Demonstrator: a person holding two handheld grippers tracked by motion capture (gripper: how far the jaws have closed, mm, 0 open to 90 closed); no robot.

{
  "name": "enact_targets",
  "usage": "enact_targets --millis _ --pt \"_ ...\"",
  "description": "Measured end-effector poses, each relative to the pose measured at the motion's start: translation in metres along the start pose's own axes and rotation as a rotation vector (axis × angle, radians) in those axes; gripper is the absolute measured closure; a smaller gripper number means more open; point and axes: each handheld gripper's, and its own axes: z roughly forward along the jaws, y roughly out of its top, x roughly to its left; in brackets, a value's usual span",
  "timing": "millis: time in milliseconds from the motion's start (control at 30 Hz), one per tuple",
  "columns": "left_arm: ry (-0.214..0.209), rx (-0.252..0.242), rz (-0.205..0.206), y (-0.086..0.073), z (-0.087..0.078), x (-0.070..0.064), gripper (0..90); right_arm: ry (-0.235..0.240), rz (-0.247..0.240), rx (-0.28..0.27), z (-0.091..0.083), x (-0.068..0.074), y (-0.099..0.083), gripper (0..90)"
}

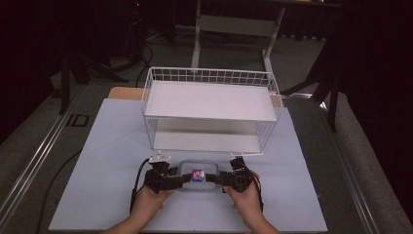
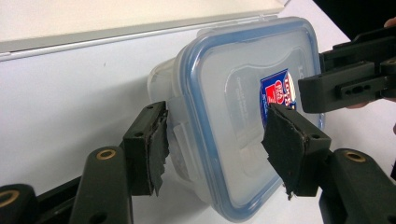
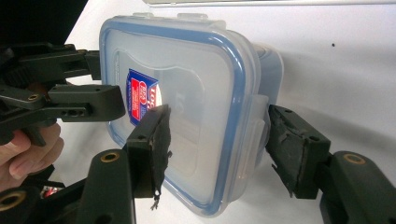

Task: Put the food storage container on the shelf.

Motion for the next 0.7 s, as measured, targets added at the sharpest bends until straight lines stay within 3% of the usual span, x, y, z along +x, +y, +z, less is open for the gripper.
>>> enact_targets --millis 233,367,467,700 --pt "0.022 0.0 -0.011 0.0 -0.001 -0.004 42.5 -0.005 -0.006 -0.019 0.0 0.002 -0.002 40.5" --pt "0.024 -0.008 -0.02 0.004 0.002 -0.007 42.7 -0.032 -0.017 -0.027 -0.002 0.003 0.001 39.3" --pt "0.025 -0.014 -0.007 0.009 0.003 -0.009 42.8 -0.032 -0.015 -0.035 -0.005 0.001 0.003 39.2" --pt "0.025 -0.073 0.049 0.039 0.008 -0.014 42.8 -0.05 -0.032 -0.114 -0.021 -0.002 0.022 39.0"
